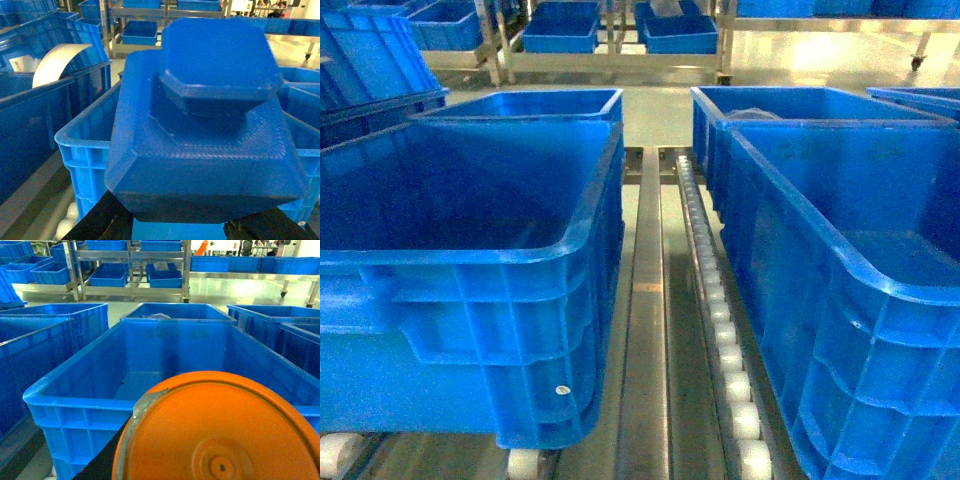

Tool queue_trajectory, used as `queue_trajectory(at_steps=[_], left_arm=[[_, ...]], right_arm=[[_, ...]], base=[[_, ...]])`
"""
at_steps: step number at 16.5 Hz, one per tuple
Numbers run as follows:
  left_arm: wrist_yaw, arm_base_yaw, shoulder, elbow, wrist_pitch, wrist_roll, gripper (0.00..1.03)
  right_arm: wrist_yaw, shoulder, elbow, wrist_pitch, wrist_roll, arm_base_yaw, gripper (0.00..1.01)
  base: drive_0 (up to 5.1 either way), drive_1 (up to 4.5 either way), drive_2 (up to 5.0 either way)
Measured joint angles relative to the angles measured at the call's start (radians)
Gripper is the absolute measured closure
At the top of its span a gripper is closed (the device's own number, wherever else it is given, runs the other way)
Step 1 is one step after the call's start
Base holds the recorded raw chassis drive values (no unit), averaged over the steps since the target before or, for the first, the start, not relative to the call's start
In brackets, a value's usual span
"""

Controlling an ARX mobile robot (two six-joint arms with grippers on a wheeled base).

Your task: Sort blue parts and orange caps into right shelf containers

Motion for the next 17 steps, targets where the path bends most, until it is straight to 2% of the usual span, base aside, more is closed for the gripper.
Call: queue_trajectory(at_steps=[17], left_arm=[[0.0,0.0,0.0,0.0,0.0,0.0,0.63]], right_arm=[[0.0,0.0,0.0,0.0,0.0,0.0,0.58]], base=[[0.0,0.0,0.0]])
